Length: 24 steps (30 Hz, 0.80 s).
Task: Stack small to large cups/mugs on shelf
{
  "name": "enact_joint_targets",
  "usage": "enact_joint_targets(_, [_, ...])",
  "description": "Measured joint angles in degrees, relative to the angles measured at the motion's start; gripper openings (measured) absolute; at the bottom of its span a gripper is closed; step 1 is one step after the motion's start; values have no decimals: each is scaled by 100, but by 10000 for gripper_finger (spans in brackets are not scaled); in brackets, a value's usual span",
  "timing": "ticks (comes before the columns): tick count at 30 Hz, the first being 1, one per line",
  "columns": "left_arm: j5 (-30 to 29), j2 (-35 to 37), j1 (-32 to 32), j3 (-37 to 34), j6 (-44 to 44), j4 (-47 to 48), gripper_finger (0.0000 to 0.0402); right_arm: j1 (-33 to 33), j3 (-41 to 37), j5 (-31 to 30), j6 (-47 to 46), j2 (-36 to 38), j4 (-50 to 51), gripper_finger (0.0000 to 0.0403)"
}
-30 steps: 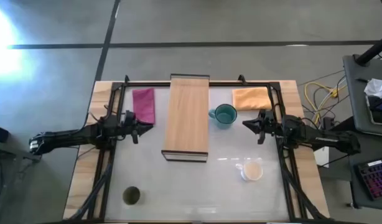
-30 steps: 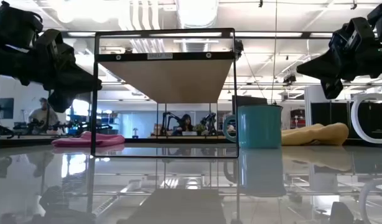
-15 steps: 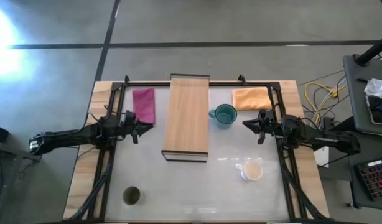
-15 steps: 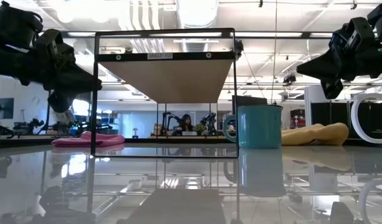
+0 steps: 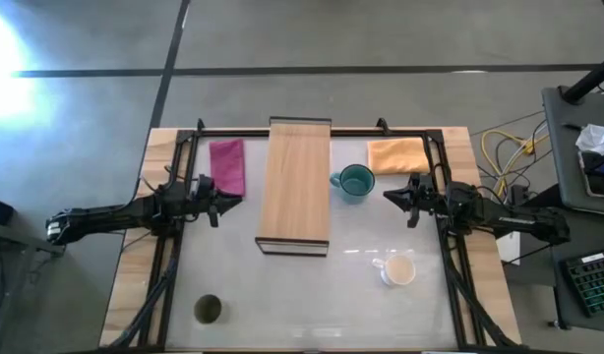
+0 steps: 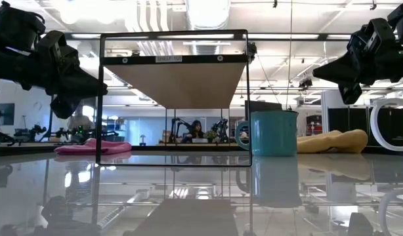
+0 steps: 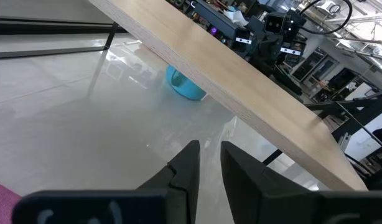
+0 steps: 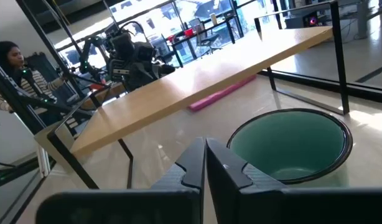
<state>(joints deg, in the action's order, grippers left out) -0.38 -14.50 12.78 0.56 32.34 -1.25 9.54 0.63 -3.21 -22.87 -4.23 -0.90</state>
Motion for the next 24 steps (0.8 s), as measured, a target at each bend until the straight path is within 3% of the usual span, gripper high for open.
enact_joint_targets(8, [-1,-1,0,1,0,0,50,0,-1,-9,-1740,-14,-1528,9])
enact_joint_targets(12, [0,-1,2,0,2,-1,50,4,6,-429,-1580,-37,-2689,9])
enact_joint_targets(17, [-1,-1,2,0,2,-1,50,-2,6,-327,-3347,-14,-3047,9])
enact_joint_targets(19, [-2,-1,-1,2,2,-1,50,-1,4,-405,-3464,-42,-3028,9])
enact_joint_targets(20, [-2,-1,1,1,1,-1,50,8,4,-608,-3203,-53,-3054,9])
enact_joint_targets(22, [0,-1,-1,2,0,-1,50,24,6,-1607,-2988,-147,-3236,9])
enact_joint_targets(24, [-1,-2,1,2,0,-1,50,-1,4,-2560,-3439,-214,-3261,9])
